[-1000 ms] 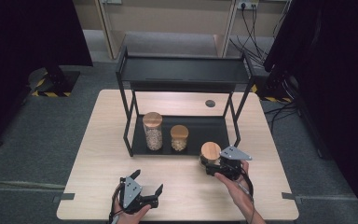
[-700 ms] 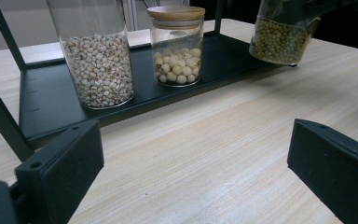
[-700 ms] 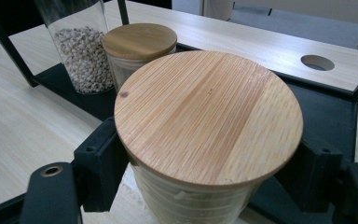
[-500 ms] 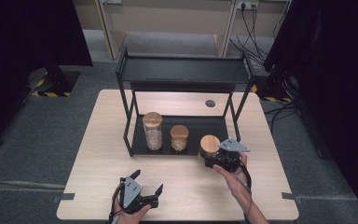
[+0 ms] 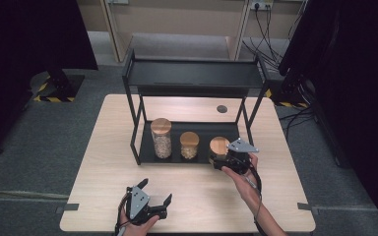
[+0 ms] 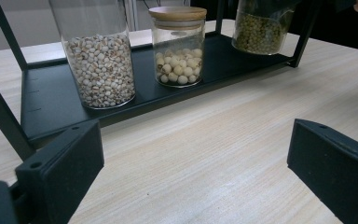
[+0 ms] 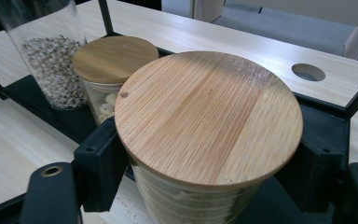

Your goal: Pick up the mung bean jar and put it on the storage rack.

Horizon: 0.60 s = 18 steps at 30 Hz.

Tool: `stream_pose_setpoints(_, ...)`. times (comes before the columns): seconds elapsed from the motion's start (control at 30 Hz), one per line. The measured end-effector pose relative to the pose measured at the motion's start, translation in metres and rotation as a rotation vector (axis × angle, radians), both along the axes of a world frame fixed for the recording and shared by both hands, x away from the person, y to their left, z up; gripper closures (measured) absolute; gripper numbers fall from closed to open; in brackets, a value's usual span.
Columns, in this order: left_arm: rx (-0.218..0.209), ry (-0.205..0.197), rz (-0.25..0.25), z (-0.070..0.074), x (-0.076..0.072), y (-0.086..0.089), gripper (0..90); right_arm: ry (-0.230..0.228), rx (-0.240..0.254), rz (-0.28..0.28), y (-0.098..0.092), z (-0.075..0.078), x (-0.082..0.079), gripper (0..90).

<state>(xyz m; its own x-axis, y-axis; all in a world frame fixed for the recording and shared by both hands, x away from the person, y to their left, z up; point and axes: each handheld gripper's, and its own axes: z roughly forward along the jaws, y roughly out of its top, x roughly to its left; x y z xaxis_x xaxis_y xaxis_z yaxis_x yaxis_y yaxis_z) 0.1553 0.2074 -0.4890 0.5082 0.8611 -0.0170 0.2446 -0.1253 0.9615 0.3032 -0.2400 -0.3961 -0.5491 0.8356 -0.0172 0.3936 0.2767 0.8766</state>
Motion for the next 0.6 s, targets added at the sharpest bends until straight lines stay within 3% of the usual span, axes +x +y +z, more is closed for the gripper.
stream_pose_setpoints(0.6, 0.001, -0.001, -0.001, 0.000, 0.000, 0.001, 3.2, 0.006, -0.045, -0.056, 0.023, -0.007, 0.023, 25.5)
